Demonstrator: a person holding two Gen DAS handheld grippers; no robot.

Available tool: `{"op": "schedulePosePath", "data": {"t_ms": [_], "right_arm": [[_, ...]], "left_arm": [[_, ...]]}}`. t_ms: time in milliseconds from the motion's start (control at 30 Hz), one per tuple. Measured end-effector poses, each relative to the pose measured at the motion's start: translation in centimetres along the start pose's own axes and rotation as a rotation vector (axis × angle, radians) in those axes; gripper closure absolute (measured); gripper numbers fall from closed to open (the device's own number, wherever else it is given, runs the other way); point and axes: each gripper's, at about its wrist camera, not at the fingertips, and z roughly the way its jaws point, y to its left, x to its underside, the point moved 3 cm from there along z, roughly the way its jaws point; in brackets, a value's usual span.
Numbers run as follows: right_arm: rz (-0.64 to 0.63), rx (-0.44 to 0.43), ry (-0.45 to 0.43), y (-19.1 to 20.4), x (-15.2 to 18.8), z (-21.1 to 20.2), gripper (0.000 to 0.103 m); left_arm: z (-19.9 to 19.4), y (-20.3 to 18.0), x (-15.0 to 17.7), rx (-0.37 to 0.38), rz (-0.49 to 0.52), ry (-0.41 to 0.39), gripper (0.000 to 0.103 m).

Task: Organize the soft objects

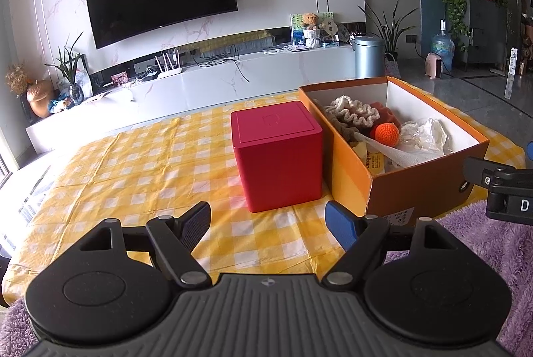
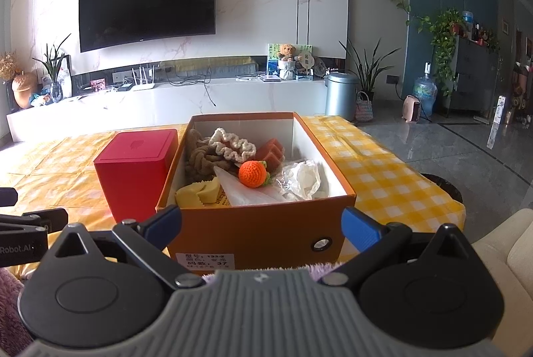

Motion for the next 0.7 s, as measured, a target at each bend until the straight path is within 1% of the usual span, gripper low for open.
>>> {"op": "schedulePosePath", "data": {"t_ms": [700], "right_arm": [[-0.004,0.005,-0.003,-0.04,0.02,-0.18,0.003]], "left_arm": [[-0.26,0.08,-0.25,-0.005,-0.009,0.002,0.011]]}}
